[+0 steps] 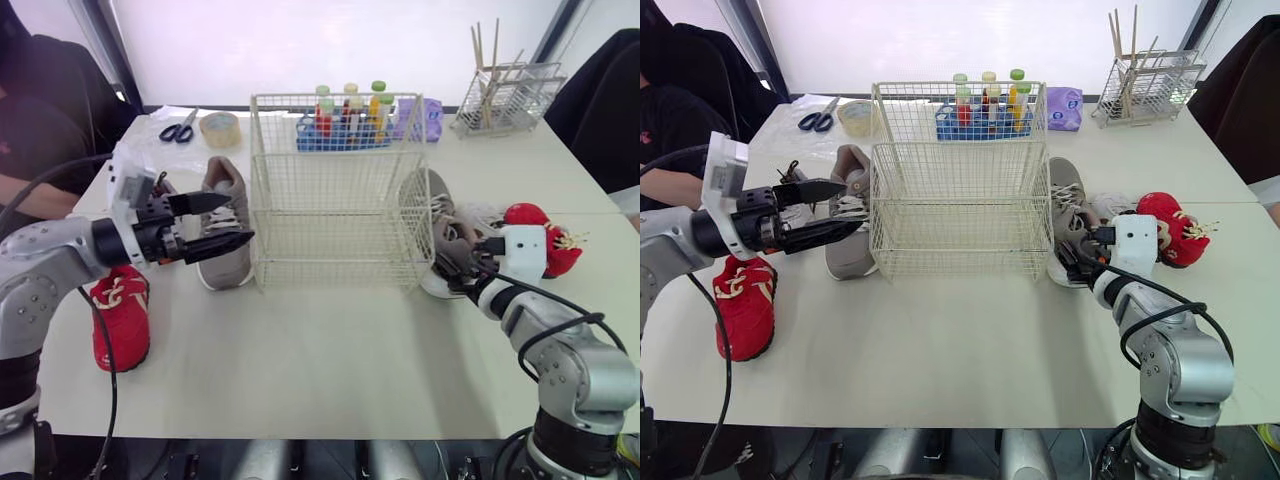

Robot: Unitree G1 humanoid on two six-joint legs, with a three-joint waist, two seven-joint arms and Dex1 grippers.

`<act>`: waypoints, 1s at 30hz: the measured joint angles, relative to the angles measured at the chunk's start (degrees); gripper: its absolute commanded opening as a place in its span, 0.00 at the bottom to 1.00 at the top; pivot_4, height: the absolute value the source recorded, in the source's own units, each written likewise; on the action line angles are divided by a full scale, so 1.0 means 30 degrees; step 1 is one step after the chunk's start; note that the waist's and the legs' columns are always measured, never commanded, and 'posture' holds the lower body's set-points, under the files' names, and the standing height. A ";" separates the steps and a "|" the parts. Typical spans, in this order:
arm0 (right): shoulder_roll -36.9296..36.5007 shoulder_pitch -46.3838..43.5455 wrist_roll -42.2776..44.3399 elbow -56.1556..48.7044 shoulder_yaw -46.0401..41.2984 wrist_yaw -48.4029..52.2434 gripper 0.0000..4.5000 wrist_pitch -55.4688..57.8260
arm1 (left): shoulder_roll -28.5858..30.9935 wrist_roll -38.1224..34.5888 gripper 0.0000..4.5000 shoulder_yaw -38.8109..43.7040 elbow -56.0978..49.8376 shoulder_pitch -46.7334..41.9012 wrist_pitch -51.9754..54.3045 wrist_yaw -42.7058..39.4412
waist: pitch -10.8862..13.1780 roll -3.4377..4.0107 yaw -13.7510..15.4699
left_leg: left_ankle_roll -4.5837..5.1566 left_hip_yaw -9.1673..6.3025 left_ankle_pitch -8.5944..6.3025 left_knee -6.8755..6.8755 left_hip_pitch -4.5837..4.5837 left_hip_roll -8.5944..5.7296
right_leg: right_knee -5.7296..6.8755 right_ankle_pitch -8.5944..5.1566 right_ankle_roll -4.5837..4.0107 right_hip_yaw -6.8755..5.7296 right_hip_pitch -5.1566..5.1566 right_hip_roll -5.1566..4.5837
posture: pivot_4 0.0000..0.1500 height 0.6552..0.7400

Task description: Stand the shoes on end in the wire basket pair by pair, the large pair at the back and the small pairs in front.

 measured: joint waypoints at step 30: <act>-1.2060 -1.2853 0.2241 0.5241 0.1387 0.9924 0.04 -0.5334 | -0.0533 0.0029 1.00 -0.0556 0.4119 -0.5036 0.0633 -0.0713 | 0.0053 0.0062 -0.0146 | 0.0036 0.0008 -0.0010 0.0008 -0.0030 -0.0009 | -0.0021 0.0003 0.0006 -0.0032 -0.0012 0.0000 | 1.00 1.00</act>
